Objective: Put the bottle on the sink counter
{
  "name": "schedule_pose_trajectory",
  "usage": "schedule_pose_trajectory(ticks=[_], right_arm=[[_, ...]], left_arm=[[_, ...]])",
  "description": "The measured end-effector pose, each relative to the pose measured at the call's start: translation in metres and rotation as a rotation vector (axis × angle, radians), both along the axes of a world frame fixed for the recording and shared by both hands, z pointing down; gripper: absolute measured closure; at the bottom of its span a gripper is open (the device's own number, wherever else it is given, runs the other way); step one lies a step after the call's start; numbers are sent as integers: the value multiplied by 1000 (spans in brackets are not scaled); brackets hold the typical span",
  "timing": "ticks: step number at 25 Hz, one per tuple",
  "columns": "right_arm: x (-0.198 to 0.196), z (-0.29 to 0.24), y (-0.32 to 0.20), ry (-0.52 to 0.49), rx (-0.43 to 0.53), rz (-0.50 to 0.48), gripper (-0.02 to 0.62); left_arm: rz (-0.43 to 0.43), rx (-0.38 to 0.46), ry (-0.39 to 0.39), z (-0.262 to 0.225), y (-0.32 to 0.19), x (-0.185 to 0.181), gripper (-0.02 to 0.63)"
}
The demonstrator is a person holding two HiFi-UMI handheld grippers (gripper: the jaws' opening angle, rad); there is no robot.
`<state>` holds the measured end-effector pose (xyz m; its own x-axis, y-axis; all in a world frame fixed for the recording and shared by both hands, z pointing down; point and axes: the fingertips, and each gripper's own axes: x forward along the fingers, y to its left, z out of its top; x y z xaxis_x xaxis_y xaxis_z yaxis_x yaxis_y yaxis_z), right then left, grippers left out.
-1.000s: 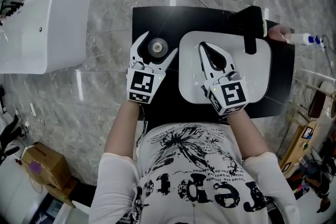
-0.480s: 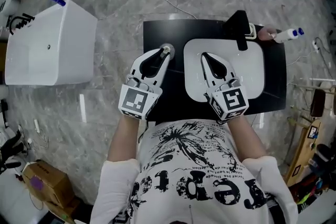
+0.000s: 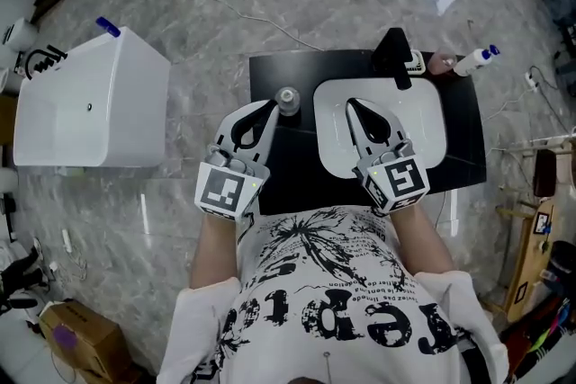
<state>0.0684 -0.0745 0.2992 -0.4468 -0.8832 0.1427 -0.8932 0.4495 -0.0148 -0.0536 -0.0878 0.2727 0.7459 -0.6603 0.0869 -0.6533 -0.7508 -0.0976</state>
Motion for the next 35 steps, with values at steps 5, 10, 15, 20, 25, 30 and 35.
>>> schedule_pose_trajectory(ticks=[5, 10, 15, 20, 25, 30, 35], right_arm=[[8, -9, 8, 4, 17, 16, 581], [12, -16, 12, 24, 29, 1, 581], [15, -25, 12, 2, 24, -11, 583], [18, -25, 12, 62, 46, -23, 583], [23, -23, 12, 75, 54, -29, 583], [32, -21, 10, 60, 52, -17, 583], [37, -18, 7, 62, 50, -16, 583]], left_arm=[[22, 52, 32, -15, 16, 10, 591], [-15, 44, 49, -23, 18, 11, 591], [-36, 43, 59, -32, 16, 11, 591], [-57, 9, 28, -26, 11, 12, 591], [-61, 2, 22, -24, 9, 18, 591], [-65, 1, 14, -20, 7, 25, 591], [-78, -13, 14, -17, 4, 29, 591]])
